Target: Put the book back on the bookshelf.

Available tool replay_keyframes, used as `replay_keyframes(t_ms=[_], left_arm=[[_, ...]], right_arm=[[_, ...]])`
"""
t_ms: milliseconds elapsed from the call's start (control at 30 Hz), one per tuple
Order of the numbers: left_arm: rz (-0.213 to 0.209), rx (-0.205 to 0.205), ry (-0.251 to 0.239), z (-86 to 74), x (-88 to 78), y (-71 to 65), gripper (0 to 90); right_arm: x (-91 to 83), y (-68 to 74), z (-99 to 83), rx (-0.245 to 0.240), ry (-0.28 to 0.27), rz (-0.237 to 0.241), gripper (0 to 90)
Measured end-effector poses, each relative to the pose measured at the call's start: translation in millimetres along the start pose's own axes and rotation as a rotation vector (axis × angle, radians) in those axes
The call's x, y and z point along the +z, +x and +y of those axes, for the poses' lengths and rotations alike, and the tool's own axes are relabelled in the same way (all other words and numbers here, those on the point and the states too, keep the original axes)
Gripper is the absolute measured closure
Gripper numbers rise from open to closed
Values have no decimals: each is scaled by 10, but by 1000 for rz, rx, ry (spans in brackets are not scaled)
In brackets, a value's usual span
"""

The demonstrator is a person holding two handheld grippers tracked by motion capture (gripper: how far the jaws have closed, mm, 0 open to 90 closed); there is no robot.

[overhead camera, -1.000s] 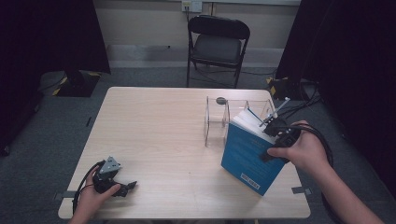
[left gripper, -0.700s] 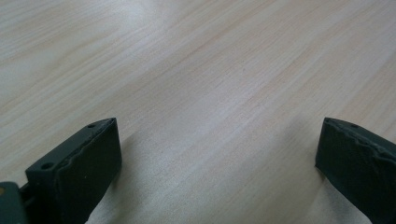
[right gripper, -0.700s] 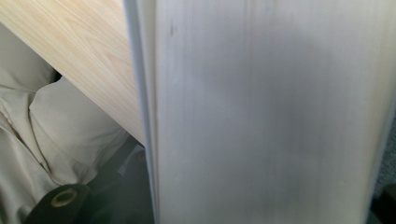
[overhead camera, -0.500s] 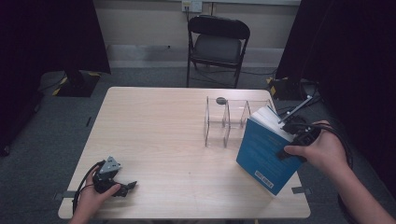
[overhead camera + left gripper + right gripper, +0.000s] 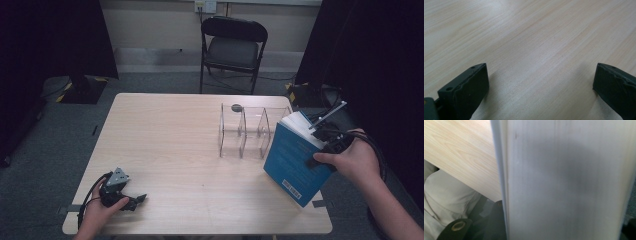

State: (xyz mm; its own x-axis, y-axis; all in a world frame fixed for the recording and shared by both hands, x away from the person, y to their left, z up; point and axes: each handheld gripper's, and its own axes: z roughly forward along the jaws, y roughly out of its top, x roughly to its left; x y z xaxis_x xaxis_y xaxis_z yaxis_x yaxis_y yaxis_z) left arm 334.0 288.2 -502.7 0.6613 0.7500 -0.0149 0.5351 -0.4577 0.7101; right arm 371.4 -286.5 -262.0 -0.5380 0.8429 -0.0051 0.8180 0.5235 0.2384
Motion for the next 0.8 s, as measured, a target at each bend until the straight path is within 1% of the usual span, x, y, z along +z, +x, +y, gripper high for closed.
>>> replay_keyframes(t_ms=[67, 100, 167, 233, 300, 333, 367, 400, 500, 700, 800], left_arm=[[1, -1, 0, 0, 0, -1, 0], [0, 0, 0, 0, 0, 0, 0], [0, 0, -1, 0, 0, 0, 0], [0, -1, 0, 0, 0, 0, 0], [1, -1, 0, 0, 0, -1, 0], [0, -1, -1, 0, 0, -1, 0], [1, -1, 0, 0, 0, -1, 0], [1, -1, 0, 0, 0, 0, 0], [1, -1, 0, 0, 0, -1, 0], [1, -1, -1, 0, 0, -1, 0], [0, 0, 0, 0, 0, 0, 0]], right_arm=[[9, -9, 9, 9, 1, -8, 616], [13, -26, 27, 26, 10, -14, 616], [16, -30, 34, 28, 9, -15, 616], [27, -39, 79, 26, 16, -37, 616], [31, -44, 89, 23, 17, -39, 616], [35, -46, 110, 33, 23, -39, 616], [41, -42, 126, 29, 24, -43, 616], [46, -52, 141, 35, 25, -40, 616], [59, -62, 177, 42, 17, -36, 616], [66, -80, 264, 41, 24, -36, 616], [71, -95, 296, 44, 26, -45, 616]])
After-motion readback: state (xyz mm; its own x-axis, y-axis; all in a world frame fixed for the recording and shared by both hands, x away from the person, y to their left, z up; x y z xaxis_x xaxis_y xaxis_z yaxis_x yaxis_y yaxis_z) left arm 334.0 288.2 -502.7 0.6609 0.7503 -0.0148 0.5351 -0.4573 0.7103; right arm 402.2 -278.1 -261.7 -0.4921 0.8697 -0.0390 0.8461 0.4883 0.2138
